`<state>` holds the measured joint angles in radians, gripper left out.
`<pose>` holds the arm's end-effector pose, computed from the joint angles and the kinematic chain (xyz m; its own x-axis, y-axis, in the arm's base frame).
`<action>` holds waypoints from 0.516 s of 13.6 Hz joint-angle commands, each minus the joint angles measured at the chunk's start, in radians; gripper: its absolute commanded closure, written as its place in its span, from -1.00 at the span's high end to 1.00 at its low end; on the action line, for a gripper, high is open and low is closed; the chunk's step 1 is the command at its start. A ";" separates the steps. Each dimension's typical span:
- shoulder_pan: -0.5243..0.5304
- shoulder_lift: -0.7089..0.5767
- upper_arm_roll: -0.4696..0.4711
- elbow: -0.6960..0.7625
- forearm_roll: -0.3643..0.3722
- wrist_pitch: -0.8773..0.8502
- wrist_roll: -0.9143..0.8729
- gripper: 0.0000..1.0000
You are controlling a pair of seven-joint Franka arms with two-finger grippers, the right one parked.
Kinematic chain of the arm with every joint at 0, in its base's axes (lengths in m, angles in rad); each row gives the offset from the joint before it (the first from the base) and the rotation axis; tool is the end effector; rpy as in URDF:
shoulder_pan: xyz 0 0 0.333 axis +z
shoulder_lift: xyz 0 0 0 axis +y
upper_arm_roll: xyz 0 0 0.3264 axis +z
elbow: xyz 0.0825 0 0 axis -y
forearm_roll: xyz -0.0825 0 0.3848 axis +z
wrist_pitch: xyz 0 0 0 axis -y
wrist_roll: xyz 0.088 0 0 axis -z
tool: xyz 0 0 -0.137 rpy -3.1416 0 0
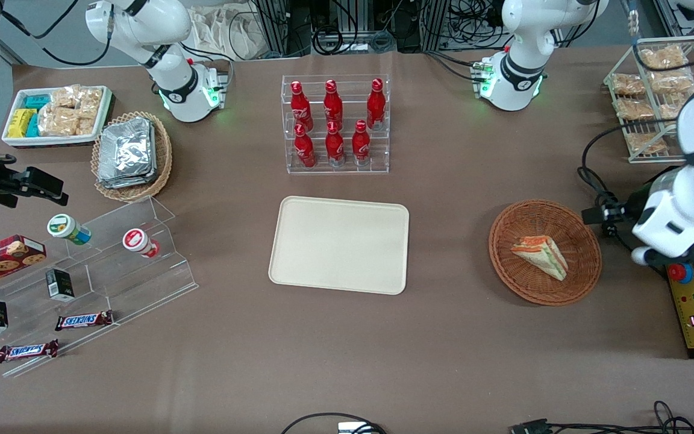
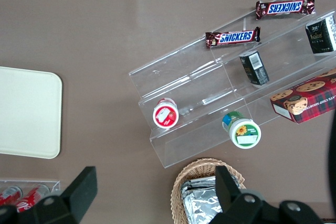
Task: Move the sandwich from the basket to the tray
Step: 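Move the left gripper down over the sandwich in the wicker basket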
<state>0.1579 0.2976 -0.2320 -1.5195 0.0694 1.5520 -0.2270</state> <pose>0.6160 -0.0217 0.4558 0.9574 0.1484 -0.2477 0.1385 -0.9887 -0.0572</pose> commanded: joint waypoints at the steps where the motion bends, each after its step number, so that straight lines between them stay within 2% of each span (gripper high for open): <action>1: -0.009 0.075 -0.003 -0.075 0.020 0.144 -0.160 1.00; 4: -0.005 0.089 -0.001 -0.220 0.027 0.330 -0.366 1.00; 7: -0.005 0.164 -0.001 -0.235 0.033 0.370 -0.581 1.00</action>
<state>0.1535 0.4321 -0.2328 -1.7458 0.0826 1.9033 -0.6893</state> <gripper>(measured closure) 0.000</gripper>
